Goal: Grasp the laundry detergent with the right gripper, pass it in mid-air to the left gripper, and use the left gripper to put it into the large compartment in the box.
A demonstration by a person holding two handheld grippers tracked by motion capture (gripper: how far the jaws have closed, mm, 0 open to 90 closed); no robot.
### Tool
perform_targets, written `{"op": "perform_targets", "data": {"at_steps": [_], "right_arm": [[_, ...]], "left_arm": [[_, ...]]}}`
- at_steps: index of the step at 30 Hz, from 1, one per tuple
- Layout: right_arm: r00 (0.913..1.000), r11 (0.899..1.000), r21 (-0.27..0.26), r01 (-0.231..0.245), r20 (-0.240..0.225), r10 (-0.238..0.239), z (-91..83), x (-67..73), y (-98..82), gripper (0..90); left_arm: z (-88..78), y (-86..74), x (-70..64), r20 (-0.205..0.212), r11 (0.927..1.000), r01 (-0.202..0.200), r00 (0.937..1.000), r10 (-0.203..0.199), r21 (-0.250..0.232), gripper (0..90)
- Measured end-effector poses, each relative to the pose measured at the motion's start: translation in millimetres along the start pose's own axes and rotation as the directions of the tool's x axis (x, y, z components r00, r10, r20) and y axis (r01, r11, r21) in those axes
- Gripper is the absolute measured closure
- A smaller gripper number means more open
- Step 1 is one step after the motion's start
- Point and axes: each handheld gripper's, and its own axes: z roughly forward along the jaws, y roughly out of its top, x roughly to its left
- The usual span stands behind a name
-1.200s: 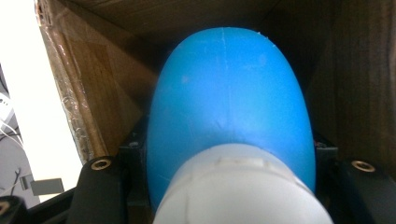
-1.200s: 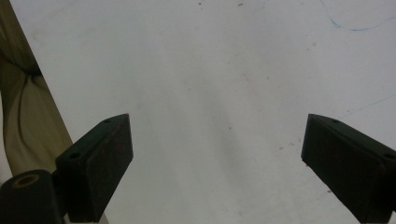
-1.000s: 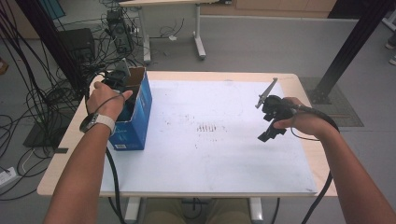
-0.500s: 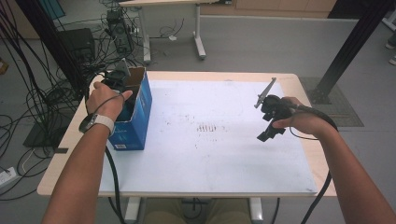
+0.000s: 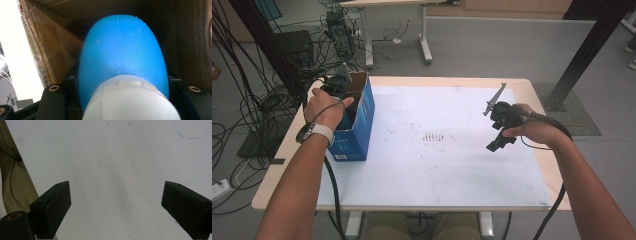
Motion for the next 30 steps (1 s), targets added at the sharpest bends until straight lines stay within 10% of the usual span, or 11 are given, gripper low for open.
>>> {"op": "perform_targets", "data": {"at_steps": [30], "right_arm": [[1.0,1.0,0.01,0.006,-0.006,-0.006,0.6,3.0,3.5,8.5]], "left_arm": [[-25.4,-3.1,2.8,0.048,0.9961,-0.049,0.9975,0.052,-0.074,22.1]]}}
